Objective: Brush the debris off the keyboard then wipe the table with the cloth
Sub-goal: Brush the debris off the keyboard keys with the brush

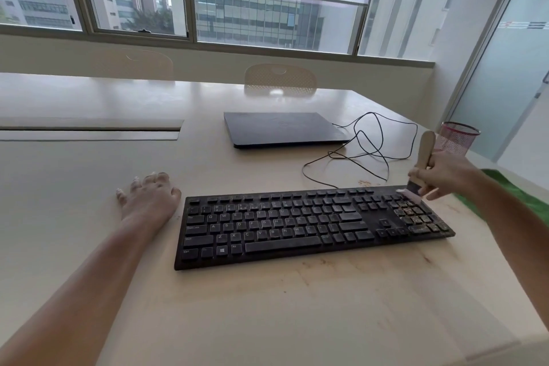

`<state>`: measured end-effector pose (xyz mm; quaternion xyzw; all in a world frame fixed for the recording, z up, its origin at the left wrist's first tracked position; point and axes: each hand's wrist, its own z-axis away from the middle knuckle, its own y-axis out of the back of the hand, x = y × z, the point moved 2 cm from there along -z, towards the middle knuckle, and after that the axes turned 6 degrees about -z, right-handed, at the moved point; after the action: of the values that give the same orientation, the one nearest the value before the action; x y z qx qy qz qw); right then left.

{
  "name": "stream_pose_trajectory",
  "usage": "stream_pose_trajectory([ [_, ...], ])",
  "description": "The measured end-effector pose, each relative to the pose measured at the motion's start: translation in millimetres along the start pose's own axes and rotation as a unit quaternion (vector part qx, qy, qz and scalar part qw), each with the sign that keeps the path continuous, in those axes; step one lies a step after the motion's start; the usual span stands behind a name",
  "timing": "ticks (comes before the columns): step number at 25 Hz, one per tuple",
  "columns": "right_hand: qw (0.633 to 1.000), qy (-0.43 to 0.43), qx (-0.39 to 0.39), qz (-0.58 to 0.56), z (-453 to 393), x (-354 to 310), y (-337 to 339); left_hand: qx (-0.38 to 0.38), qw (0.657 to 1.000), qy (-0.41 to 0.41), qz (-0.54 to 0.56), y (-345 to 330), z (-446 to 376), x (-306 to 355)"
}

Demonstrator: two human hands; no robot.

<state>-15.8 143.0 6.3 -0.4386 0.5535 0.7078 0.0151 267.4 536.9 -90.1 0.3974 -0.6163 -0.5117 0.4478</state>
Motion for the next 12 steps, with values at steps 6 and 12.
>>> stream_pose_trajectory([
  [6, 0.982, -0.114, -0.116, 0.093, 22, 13, 24, -0.001, 1.000, 0.001, -0.002, -2, 0, -1],
  [12, 0.997, 0.040, 0.016, -0.071, 11, -15, 11, -0.002, 1.000, -0.001, 0.002, -4, -1, -2],
])
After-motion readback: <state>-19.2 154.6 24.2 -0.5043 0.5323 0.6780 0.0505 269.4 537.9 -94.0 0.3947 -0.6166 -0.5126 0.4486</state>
